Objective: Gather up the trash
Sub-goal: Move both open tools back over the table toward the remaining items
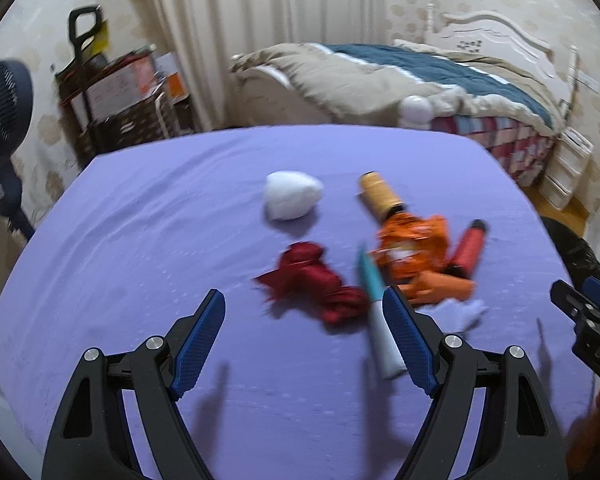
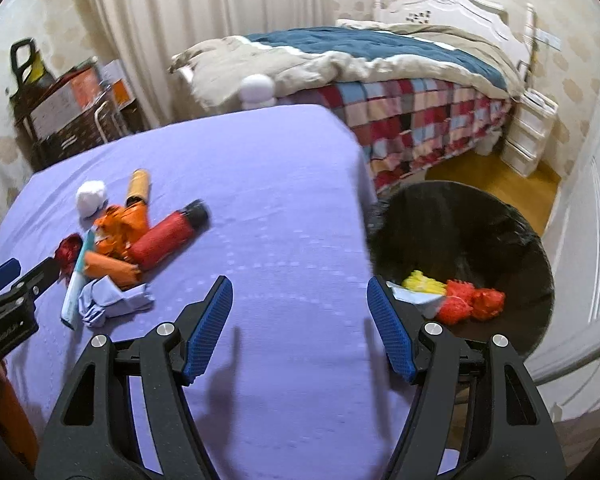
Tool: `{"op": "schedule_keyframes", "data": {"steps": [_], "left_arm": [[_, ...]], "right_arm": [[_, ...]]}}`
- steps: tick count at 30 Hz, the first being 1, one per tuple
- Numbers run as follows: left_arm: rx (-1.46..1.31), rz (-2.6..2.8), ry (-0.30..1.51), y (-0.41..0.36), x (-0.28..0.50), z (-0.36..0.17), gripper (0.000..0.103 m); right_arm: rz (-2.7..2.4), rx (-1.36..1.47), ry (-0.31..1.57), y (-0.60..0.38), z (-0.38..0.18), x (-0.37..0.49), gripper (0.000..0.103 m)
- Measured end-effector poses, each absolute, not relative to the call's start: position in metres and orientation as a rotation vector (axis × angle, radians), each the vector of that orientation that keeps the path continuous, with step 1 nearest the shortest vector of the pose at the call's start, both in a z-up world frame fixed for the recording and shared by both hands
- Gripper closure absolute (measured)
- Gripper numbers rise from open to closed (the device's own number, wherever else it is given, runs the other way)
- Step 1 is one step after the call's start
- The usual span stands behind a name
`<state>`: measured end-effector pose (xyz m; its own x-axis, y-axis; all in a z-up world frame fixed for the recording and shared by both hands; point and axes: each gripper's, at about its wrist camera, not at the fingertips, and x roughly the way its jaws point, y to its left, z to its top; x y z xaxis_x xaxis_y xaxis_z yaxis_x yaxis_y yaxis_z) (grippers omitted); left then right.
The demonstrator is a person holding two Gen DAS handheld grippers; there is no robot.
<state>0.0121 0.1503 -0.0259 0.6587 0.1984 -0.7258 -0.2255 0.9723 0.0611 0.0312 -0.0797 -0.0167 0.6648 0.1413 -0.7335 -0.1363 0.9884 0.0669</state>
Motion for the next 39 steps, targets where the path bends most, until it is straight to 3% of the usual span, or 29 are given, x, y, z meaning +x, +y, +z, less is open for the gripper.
{"op": "schedule_keyframes", "data": {"steps": [15,39], "left_arm": [[-0.069,0.232,0.875,0.164,0.042,-0.045,0.025],[-0.119,0.195,0.879,0.184,0.021,-0.04,0.025]], "right_arm": [[0.16,-0.032,0.855,-0.062,-0.023,0.037,0.035],[0.205,-0.062,0.843,-0.039,-0.024,0.024,0.034]]}}
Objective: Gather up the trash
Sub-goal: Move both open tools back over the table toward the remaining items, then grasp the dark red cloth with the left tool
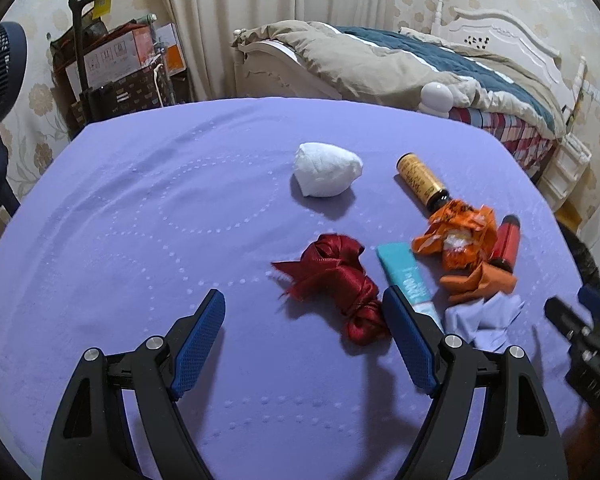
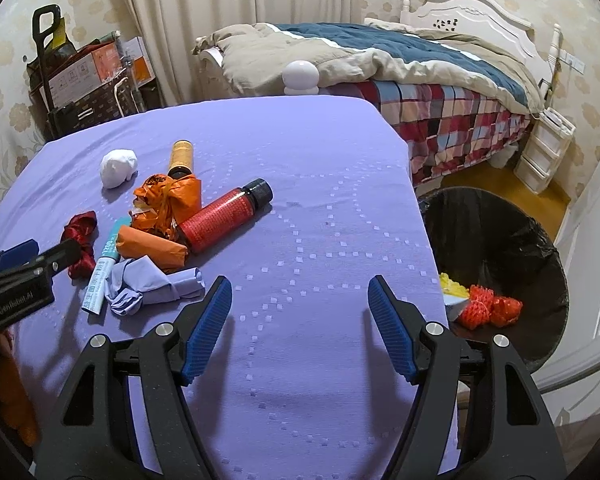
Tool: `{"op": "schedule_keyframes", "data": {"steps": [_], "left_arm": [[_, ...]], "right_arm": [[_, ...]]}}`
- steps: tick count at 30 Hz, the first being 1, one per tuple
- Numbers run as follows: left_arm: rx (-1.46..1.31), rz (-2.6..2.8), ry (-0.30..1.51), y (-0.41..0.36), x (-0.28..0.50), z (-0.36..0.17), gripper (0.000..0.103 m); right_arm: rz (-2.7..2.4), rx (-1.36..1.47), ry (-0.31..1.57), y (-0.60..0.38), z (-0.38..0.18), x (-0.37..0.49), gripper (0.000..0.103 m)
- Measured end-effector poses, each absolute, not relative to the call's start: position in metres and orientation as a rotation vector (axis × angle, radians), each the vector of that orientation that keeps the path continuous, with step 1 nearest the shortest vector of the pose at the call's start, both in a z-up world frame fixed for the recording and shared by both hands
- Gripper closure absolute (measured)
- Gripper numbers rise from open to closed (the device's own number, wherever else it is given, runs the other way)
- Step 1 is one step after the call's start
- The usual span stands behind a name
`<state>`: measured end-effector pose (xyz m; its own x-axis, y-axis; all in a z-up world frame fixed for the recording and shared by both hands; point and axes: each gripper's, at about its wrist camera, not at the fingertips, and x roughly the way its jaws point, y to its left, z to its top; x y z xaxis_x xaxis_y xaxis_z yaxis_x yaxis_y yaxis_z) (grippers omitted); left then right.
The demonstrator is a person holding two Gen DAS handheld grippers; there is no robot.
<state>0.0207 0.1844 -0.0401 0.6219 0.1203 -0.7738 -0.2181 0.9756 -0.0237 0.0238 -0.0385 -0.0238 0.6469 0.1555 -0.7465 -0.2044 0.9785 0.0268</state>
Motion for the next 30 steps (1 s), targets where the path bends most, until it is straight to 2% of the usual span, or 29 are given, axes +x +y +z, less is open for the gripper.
{"op": "schedule_keyframes", "data": {"steps": [9,16,19,26,30], "left_arm": [[-0.129,0.21,0.917,0.185,0.038,-0.049,0.024],[-0.111,0.139,0.905,0.184,0.027,-0.05,0.055],[-0.091,0.124,0.904,0.183,0.02,-0.051,0.062],[-0.091,0.13,0.903,0.193,0.006,-0.05,0.064],[-0.098,0.138,0.899,0.2,-0.001,-0.05,0.064]], "right_arm": [[0.202,-0.066,0.845,-0.038,-0.024,0.023,0.034],[0.211,-0.068,0.844,-0.037,-0.024,0.022,0.034],[0.227,-0.074,0.843,-0.033,-0.023,0.019,0.034],[0.282,-0.091,0.861,-0.016,-0.024,0.008,0.033],[0.321,-0.111,0.857,-0.002,-0.022,0.0,0.025]]}}
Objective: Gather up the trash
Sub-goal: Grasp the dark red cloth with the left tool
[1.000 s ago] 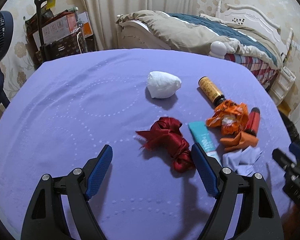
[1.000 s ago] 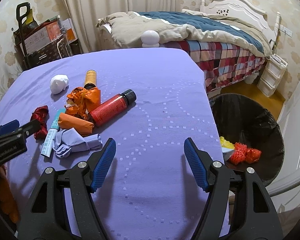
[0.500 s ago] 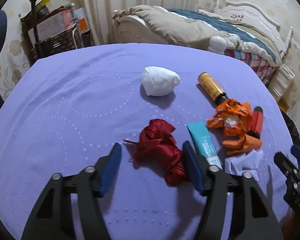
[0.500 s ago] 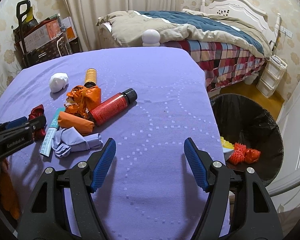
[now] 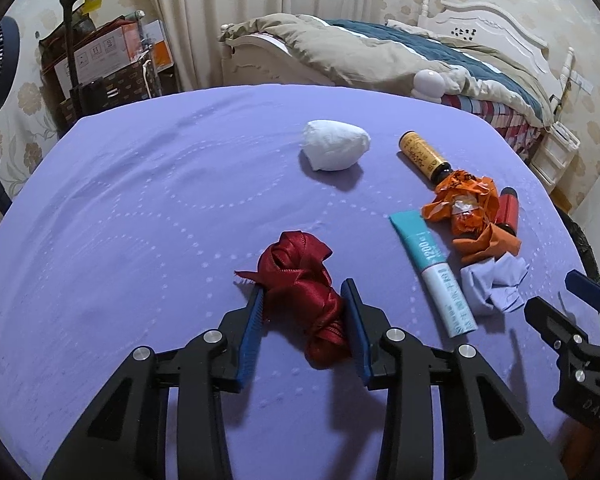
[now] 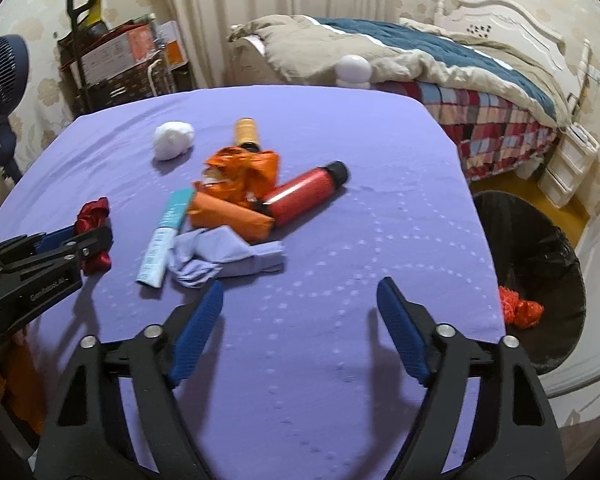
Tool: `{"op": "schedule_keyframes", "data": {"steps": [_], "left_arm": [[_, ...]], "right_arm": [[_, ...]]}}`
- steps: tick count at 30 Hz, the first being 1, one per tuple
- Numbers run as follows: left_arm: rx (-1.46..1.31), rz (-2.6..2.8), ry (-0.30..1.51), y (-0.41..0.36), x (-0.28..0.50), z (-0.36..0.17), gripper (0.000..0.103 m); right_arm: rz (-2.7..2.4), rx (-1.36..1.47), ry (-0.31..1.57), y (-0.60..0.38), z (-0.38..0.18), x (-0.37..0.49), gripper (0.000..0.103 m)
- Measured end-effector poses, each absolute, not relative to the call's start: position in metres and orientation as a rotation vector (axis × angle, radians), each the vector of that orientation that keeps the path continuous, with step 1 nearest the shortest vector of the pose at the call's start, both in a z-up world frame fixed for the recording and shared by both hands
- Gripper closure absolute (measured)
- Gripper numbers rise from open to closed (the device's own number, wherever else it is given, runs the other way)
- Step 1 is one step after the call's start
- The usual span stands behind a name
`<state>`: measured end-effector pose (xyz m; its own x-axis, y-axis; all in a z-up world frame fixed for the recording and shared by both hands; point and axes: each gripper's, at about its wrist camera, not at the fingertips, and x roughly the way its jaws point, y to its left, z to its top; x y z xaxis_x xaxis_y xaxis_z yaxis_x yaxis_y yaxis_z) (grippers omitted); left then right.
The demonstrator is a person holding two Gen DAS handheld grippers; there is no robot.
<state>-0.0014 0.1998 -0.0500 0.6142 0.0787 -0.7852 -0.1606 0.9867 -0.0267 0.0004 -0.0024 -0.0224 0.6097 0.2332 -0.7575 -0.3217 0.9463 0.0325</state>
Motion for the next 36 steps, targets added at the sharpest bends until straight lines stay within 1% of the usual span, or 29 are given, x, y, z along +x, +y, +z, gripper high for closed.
{"op": "schedule_keyframes", "data": {"steps": [14,17,30,36], "left_arm": [[-0.103,0.155,0.892,0.211,-0.009,-0.051,0.065],[-0.108,0.153,0.892,0.211,-0.009,-0.051,0.065],[-0.108,0.152,0.891,0.211,-0.008,-0.051,0.065],[-0.104,0.155,0.89,0.211,-0.009,-0.049,0.065]], "right_arm": [[0.355,-0.184,0.862,0.043,-0.025,0.009,0.024],[0.346,-0.17,0.884,0.039,-0.027,0.012,0.02],[0.24,-0.089,0.933,-0.017,-0.031,0.014,0.02],[0.267,-0.09,0.913,-0.009,-0.026,0.01,0.02]]}}
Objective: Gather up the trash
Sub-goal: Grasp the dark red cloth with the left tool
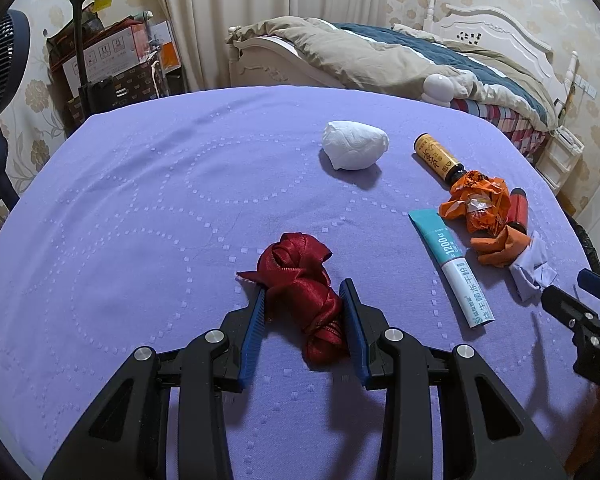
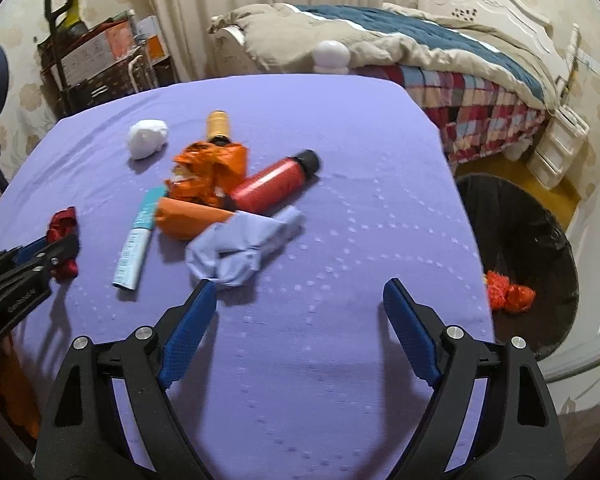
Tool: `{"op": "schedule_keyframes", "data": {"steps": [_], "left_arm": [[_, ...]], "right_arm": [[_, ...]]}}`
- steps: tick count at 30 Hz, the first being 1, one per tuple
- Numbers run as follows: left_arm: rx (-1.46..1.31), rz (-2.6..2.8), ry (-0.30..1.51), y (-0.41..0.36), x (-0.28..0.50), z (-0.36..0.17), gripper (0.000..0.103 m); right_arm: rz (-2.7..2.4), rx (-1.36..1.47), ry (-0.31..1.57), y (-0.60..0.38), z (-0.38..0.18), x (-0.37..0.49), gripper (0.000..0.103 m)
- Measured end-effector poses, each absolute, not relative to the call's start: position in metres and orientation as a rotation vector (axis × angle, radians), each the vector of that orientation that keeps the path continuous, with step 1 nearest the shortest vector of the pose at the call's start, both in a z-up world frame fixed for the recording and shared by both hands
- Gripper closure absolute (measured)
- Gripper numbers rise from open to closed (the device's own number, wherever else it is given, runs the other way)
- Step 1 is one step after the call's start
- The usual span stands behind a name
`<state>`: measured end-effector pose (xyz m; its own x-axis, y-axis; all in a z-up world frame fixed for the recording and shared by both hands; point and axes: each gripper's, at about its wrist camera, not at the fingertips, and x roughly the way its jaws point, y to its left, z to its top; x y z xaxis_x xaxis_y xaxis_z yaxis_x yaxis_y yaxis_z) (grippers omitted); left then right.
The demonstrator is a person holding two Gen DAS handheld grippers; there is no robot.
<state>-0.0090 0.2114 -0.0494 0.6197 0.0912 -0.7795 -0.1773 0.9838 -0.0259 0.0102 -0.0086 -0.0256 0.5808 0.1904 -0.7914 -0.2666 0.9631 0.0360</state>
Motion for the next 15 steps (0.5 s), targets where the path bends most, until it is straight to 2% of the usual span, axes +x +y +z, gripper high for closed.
{"op": "schedule_keyframes", "data": {"steps": [8,15], "left_arm": [[-0.104,0.154,0.889,0.211,-0.009,-0.05,0.065],[-0.105,0.151,0.886,0.211,-0.008,-0.049,0.065]], "right_arm": [[0.275,-0.141,0.899,0.024,-0.028,0.022,0.02],[0.232,-0.105,0.937,0.005,-0.031,0.027,0.02]]}}
